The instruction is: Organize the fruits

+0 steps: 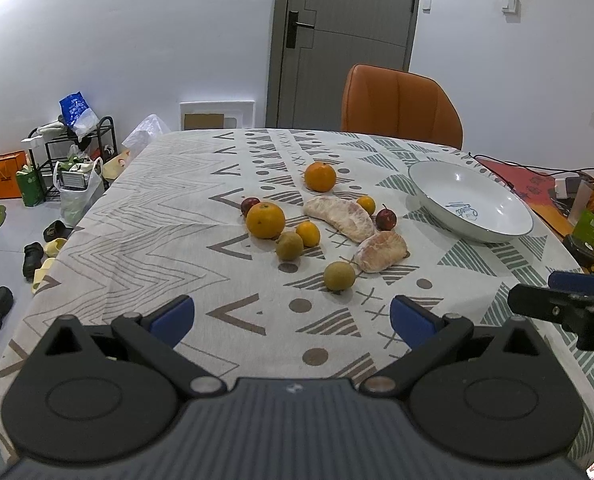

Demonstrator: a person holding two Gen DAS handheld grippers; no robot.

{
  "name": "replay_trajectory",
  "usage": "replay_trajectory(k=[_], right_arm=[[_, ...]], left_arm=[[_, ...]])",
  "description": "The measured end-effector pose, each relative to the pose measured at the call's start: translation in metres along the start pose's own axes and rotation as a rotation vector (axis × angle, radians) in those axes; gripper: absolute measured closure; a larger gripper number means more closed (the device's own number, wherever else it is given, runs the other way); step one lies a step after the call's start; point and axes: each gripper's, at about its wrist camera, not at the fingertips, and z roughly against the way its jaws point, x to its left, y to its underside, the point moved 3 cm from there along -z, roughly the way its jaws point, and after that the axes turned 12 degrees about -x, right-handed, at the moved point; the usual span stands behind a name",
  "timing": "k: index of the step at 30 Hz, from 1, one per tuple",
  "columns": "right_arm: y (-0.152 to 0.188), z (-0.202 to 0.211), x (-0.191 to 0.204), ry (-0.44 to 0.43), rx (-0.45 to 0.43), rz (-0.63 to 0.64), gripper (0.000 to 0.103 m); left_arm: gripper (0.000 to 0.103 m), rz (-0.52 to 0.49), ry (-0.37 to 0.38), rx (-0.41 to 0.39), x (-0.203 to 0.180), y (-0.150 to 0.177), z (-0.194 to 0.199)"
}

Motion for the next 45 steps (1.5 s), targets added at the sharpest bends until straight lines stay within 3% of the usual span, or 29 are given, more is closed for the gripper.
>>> replay_trajectory(k=[12,27,41,44,45], right_arm=[[-0.001,-0.013,-0.006,0.013,0.009,0.007,0.0],[-0.007,-0.039,-0.016,-0.094,0.027,-0.029,0.0],[-0.005,-0.069,-0.02,-0.115,0.068,-0.01,0.0],[-0.005,-0.074,-0.018,-0.119,0.07,-0.002,0.001],[-0.005,-0.076,-0.017,-0.121,0.073,-0.001,0.001]], left_arm=[[0.0,0.0,0.018,0.011,-0.003,-0.001,-0.016],[0.003,-0.007,0.048,-0.015,-0.011,-0.009,-0.052],[0.037,0.02,0.098,0.071,-0.019,0.002,-0.095],[0.052,0.005,0.103,0.083,-0.02,0.007,-0.101],[0.064,-0.012,0.094,0.073,-0.021,0.007,-0.101]])
